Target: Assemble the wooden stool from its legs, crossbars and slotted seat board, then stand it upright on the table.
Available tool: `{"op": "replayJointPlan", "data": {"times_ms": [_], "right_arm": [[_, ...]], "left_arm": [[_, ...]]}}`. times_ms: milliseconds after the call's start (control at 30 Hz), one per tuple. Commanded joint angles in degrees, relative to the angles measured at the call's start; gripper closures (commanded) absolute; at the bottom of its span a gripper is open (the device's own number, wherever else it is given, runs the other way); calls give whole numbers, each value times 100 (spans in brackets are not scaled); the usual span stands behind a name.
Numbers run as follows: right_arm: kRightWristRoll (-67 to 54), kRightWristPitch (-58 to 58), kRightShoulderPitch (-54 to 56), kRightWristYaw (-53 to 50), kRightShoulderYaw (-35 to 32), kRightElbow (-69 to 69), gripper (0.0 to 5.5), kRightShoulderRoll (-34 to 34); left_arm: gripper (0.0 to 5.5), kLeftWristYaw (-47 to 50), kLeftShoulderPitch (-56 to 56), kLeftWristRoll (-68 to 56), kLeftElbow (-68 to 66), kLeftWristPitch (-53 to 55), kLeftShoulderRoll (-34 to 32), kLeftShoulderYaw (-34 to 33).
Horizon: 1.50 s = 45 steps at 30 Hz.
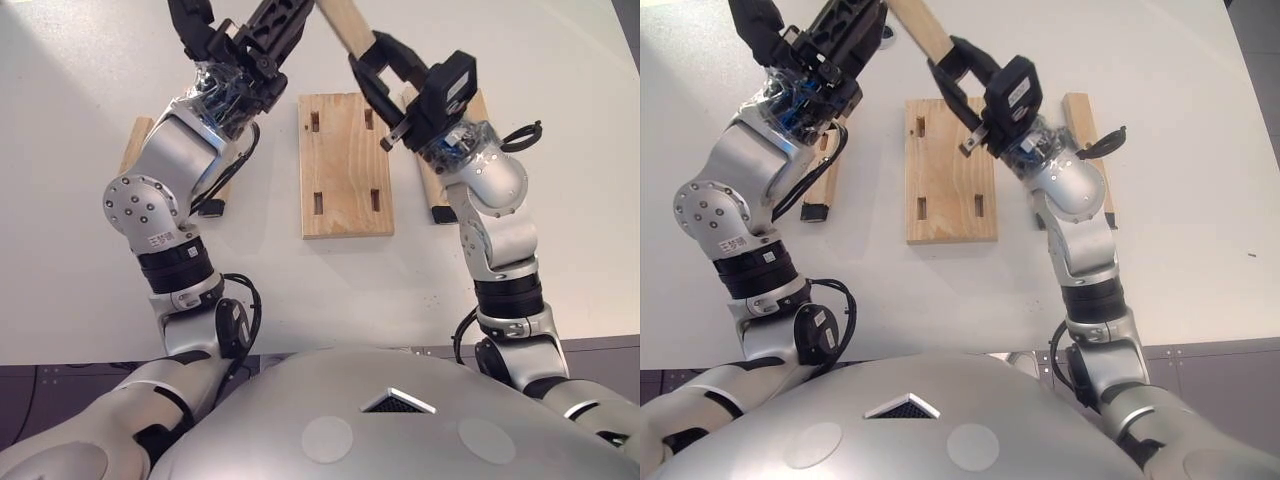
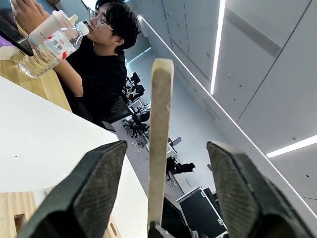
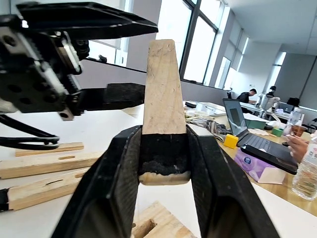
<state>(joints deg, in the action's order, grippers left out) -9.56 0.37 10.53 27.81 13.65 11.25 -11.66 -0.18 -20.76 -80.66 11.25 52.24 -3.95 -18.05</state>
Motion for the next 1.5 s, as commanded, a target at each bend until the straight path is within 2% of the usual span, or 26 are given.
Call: {"op": "replayJointPlan", "data": {"times_ms": [33,567,700,733,900,1000,1100,1200,1500], "right_arm": [[-96,155,-115,142,95,155,419,29],[-128,312,-135,81,55,166,419,132],[-196,378,-156,71,64,200,419,112],[-215,418,-152,61,53,188,382,111],[-176,535,-191,103,30,38,295,-3],[-41,561,-343,138,-30,-40,252,-222],[15,535,-425,117,-227,-155,252,-356],[58,444,-526,43,-386,-255,252,-413],[135,363,-455,218,-441,-484,252,-394]], "left_arm": [[255,180,-138,-63,-114,-73,-105,55],[513,-219,59,275,-290,-220,-364,238],[513,-263,37,345,-301,-311,-345,195],[513,-282,37,399,-300,-335,-355,197],[513,-409,90,918,-237,-530,-449,295],[513,-514,269,1942,-194,-1099,-715,356],[513,-823,917,3432,263,-2115,-1277,425],[513,-938,1438,4297,355,-2921,-1335,379],[513,-1528,1858,5285,-770,-4407,-1094,339]]}}
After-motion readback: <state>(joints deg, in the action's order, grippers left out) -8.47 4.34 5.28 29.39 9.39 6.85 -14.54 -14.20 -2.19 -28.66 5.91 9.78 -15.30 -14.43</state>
